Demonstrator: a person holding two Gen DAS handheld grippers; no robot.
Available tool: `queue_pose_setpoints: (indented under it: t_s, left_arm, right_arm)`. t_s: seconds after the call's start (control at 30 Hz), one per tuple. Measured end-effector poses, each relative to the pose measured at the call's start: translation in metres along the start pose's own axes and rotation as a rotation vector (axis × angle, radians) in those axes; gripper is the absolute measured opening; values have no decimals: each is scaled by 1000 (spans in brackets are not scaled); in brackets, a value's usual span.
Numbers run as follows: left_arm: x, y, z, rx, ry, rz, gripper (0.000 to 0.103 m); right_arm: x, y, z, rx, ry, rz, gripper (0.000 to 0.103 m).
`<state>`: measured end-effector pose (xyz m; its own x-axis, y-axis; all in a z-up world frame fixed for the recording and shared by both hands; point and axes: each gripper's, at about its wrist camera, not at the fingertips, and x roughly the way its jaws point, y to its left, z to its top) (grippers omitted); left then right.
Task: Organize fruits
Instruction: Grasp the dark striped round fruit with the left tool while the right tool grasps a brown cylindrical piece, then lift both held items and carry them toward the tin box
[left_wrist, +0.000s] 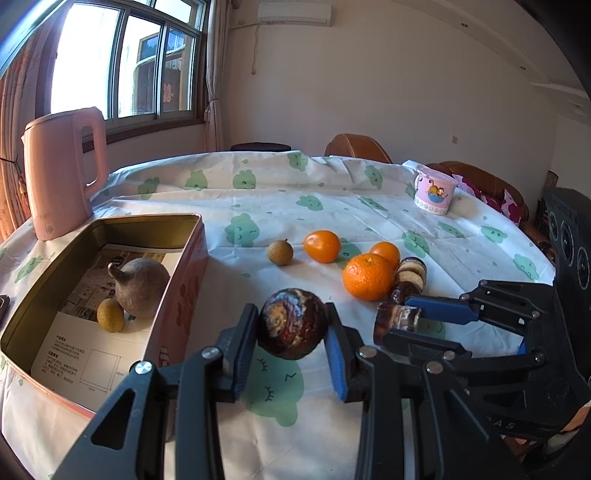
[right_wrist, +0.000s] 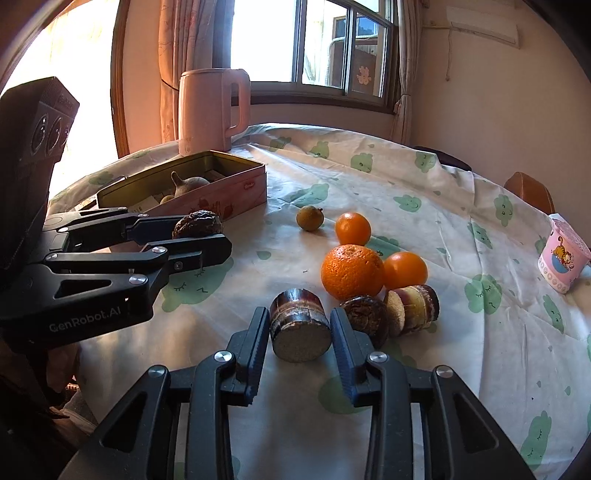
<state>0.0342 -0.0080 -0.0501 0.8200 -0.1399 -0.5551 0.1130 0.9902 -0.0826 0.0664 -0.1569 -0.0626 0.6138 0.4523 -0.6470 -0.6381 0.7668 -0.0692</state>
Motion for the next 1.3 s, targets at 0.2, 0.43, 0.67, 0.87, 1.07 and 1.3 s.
queue_pose_setpoints:
  t_s: [0.2, 0.43, 0.67, 0.87, 1.07, 1.3]
  left_arm:
    - [-3, -1, 0, 4, -22, 9, 37]
    - [-6, -2, -1, 11, -43, 18, 37]
    - [-9, -2, -2, 14, -61, 28, 37]
    - [-12, -3, -3, 22, -81, 38, 37]
    - [-14, -5, -3, 27, -100, 46, 37]
    - [-17, -6, -4, 32, -121, 55, 37]
  right_arm:
    - [-8, -3, -1, 17, -54, 0, 35]
    - [-12, -3, -2, 18, -86, -8, 35]
    - [-19, -2, -4, 14, -125, -17, 35]
    - [-23, -1, -6, 9, -154, -24, 35]
    - [-27, 1, -7, 2, -183, -34, 35]
    - [-31, 1, -9, -1, -211, -43, 35]
